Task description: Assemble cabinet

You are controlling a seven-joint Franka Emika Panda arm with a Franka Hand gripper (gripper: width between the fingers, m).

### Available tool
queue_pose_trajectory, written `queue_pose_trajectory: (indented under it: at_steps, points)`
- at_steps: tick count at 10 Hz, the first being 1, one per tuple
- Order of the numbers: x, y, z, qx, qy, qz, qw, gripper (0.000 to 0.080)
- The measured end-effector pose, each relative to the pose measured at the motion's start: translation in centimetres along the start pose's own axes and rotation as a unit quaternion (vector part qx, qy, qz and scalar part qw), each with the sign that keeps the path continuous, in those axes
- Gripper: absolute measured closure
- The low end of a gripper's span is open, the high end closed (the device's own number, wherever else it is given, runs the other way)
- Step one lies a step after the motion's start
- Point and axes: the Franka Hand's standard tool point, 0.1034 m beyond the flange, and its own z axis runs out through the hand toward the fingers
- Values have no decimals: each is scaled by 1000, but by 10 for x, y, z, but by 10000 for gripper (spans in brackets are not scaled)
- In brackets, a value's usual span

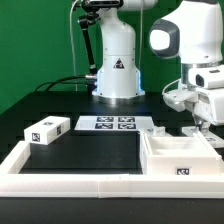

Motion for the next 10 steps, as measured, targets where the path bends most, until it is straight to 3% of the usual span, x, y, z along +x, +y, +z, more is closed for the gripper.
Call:
queue_pose_trajectory:
  at_steps: [3,5,7,10]
  points:
    - [-10,0,-15,-10,-6,40,999,732]
    - [-32,5,-36,-12,-23,65,998,731]
    - [-42,3,-40,-16,-24,86,996,731]
    - [-42,2,-37,-13,-23,92,995,731]
